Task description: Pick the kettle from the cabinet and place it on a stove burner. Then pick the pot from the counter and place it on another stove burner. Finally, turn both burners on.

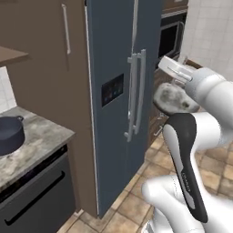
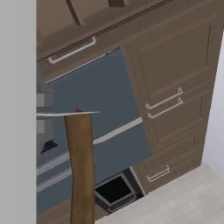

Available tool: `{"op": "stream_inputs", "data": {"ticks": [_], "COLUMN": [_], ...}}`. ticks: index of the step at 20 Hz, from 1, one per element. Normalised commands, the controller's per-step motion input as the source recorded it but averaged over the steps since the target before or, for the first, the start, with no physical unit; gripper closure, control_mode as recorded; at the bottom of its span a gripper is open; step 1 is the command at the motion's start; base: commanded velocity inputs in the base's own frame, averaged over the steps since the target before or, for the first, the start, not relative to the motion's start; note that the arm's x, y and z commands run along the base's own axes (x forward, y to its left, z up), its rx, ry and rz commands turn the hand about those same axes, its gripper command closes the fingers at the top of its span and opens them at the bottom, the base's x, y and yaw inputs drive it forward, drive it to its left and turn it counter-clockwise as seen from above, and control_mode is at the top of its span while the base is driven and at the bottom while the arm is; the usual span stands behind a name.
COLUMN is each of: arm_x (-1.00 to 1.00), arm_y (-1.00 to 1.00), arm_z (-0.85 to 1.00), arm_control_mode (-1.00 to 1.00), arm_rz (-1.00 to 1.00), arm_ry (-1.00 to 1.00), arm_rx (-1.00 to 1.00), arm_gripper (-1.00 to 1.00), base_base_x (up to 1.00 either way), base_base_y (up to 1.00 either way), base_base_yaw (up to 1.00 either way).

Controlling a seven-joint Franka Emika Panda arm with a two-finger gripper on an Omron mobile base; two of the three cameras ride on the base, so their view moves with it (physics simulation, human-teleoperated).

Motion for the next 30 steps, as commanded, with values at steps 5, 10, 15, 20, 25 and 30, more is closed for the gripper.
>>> {"op": "stream_inputs", "data": {"ticks": [5,10,15,20,25,30], "arm_x": [0.00,0.00,0.00,0.00,0.00,0.00], "arm_y": [0.00,0.00,0.00,0.00,0.00,0.00], "arm_z": [0.00,0.00,0.00,0.00,0.00,0.00], "arm_control_mode": [1.00,1.00,1.00,1.00,1.00,1.00], "arm_rz": [0.00,0.00,0.00,0.00,0.00,0.00], "arm_ry": [0.00,0.00,0.00,0.00,0.00,0.00], "arm_rx": [0.00,0.00,0.00,0.00,0.00,0.00], "arm_gripper": [1.00,1.00,1.00,1.00,1.00,1.00], "base_base_x": [-0.05,-0.08,-0.08,-0.04,0.00,0.00], "base_base_y": [0.00,0.00,0.00,0.00,-0.04,-0.08], "base_base_yaw": [-0.37,-0.38,-0.38,-0.37,-0.34,-0.32]}}
